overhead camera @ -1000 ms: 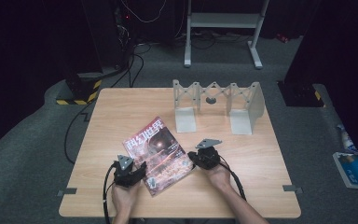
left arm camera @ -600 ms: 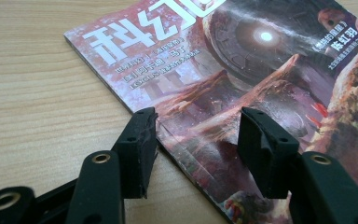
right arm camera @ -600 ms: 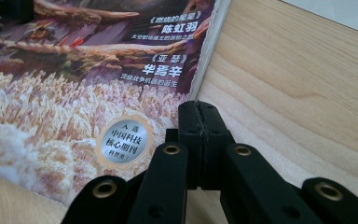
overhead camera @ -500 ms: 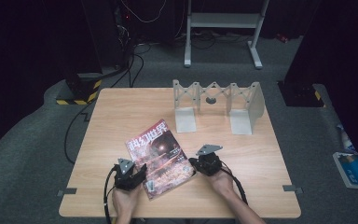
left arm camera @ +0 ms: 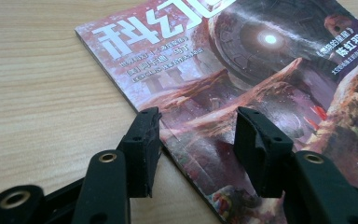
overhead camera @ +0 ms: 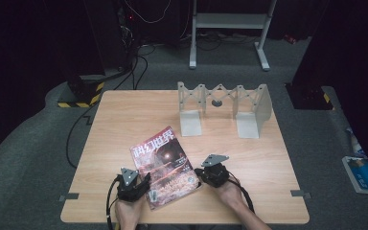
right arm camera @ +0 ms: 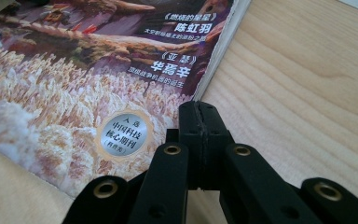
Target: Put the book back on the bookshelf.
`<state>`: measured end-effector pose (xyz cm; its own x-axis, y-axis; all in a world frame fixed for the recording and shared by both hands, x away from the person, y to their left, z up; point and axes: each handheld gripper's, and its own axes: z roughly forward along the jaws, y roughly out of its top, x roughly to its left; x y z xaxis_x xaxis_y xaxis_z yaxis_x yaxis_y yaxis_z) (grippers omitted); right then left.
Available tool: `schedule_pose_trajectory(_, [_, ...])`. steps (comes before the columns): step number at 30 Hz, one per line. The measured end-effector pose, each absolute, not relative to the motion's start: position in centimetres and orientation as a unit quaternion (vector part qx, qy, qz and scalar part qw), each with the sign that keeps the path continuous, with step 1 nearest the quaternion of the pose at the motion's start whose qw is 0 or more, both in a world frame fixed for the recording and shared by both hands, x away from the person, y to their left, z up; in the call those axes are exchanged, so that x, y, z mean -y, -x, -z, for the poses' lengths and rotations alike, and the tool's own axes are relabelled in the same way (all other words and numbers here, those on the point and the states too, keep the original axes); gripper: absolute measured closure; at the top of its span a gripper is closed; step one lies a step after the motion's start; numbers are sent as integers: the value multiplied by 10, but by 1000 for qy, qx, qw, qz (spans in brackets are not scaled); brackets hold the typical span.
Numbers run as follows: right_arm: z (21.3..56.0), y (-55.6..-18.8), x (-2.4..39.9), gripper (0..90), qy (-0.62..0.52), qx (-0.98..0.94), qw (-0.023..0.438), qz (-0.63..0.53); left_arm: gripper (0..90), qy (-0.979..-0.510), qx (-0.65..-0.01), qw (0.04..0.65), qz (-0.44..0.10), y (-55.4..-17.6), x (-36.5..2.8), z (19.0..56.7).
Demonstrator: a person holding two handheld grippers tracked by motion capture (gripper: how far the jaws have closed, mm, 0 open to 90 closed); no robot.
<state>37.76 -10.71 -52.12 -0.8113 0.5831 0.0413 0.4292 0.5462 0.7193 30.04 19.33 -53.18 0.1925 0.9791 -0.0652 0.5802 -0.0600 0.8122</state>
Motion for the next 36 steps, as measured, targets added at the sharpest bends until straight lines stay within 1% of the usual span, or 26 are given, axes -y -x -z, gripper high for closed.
schedule_pose_trajectory(7, [522,-370,111,890,-297,-869,93,-384,505,-676,-578,374,-264,-297,-192,532])
schedule_pose_trajectory(11, [522,-372,112,888,-296,-869,88,-387,505,-677,-578,375,-261,-297,-193,532])
schedule_pose_trajectory(25, [522,-382,104,890,-303,-867,94,-384,505,-678,-577,378,-256,-295,-193,532])
schedule_pose_trajectory(36, [522,-367,119,889,-306,-866,89,-386,506,-689,-566,379,-247,-290,-184,531])
